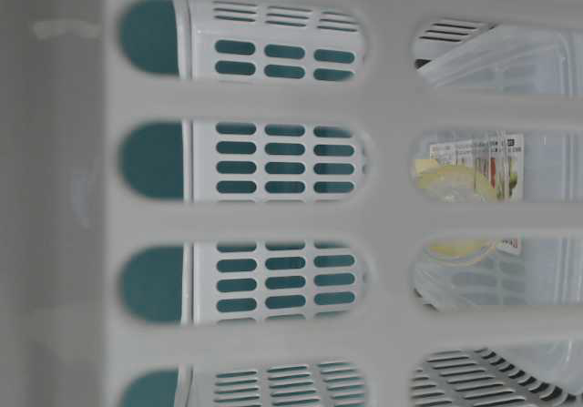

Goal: Pick up the tape dispenser from the shopping basket with the left arm.

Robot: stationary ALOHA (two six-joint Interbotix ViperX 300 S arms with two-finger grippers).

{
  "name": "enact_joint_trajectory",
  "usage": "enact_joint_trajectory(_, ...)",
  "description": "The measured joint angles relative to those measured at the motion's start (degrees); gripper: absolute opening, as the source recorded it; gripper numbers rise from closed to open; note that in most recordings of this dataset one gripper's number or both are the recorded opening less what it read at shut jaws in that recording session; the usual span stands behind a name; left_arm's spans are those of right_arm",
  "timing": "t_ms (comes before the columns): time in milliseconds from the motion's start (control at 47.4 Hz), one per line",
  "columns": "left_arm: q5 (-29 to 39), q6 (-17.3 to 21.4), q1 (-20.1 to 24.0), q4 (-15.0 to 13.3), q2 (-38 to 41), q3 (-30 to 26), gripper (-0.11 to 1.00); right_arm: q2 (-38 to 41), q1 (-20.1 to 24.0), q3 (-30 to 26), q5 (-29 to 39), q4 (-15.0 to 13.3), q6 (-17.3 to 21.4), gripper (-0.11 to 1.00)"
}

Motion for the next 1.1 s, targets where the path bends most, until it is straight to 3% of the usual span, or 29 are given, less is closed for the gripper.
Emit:
enact_joint_trajectory(84,0.09,-0.62,0.00,0.88,0.35,-0.70,0.00,0.00,-0.09,0.00,0.09,0.00,0.09,0.00)
enact_joint_trajectory(359,2.46,-1.58,0.00,2.20,6.06,-5.80,0.00,0.00,-0.70,0.00,1.41,0.18,0.35,0.00)
enact_joint_trajectory(528,10.55,-1.41,0.00,2.20,11.25,-12.83,0.00,-0.09,-1.23,0.00,2.72,0.35,0.35,0.03)
enact_joint_trajectory(633,17.49,-1.32,0.00,2.20,15.12,-17.93,0.00,-0.44,-1.41,0.00,2.99,0.44,0.35,0.24)
enact_joint_trajectory(781,25.66,-0.79,-0.62,2.20,21.01,-24.70,0.02,-1.14,-1.41,0.00,2.99,0.44,0.44,0.66)
enact_joint_trajectory(865,28.30,-0.88,-0.70,2.29,24.35,-27.51,0.14,-1.41,-1.49,0.00,2.99,0.44,0.44,0.79)
enact_joint_trajectory(1098,38.14,-1.14,-1.32,2.29,37.00,-38.50,0.78,-1.85,-1.49,0.00,4.83,0.44,0.44,0.76)
